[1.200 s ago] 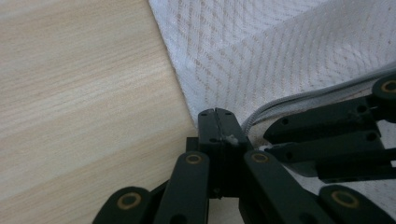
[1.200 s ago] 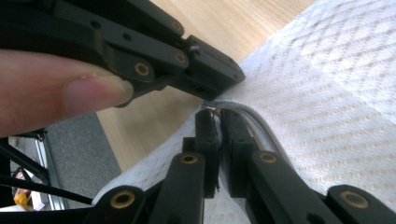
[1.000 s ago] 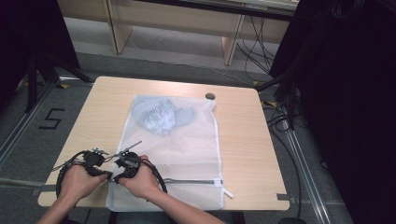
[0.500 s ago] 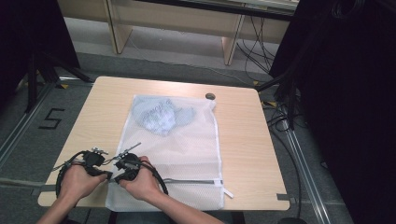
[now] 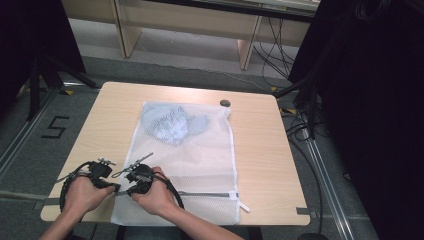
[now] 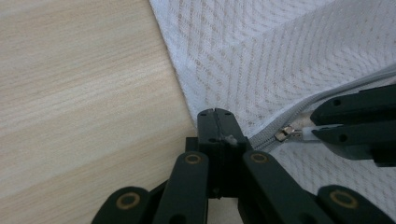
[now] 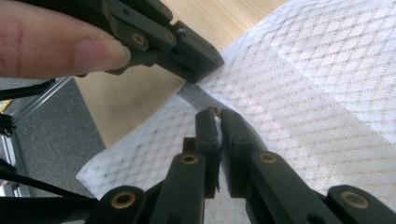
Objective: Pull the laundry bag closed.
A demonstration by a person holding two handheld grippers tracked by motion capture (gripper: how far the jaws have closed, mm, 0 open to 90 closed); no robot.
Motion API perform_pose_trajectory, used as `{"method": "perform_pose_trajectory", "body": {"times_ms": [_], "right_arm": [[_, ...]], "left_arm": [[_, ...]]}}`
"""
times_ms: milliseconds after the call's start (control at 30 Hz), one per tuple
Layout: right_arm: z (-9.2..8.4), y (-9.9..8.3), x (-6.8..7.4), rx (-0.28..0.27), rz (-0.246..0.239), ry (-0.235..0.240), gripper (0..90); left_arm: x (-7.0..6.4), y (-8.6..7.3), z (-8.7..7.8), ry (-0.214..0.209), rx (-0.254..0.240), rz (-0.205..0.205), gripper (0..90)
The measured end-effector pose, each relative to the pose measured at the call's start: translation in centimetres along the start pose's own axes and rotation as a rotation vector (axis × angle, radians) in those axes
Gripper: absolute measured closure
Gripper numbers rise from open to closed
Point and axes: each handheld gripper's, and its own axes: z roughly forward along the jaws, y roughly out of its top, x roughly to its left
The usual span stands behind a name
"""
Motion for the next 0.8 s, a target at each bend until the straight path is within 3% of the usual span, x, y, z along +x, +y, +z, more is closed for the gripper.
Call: {"method": "perform_pose_trajectory", "body": {"times_ms": [33,500,533,800], "right_arm": [[-0.06,0.00,0.04,0.000,0.007,-0.001,87.1],[-0.61,-0.18,-0.06,0.003,0.000,-0.004,87.1],[-0.68,-0.21,-0.11,0.001,-0.005,-0.012,87.1],[-0.87,-0.41,-0.20,-0.001,-0.001,-0.008,87.1]], "left_arm": [[0.12,0.01,-0.13,-0.006,0.014,0.021,90.0],[-0.03,-0.01,0.00,0.001,0.000,-0.006,90.0],[0.11,0.00,-0.14,-0.005,0.016,0.012,90.0],[0.13,0.00,-0.15,-0.006,0.016,0.014,90.0]]}}
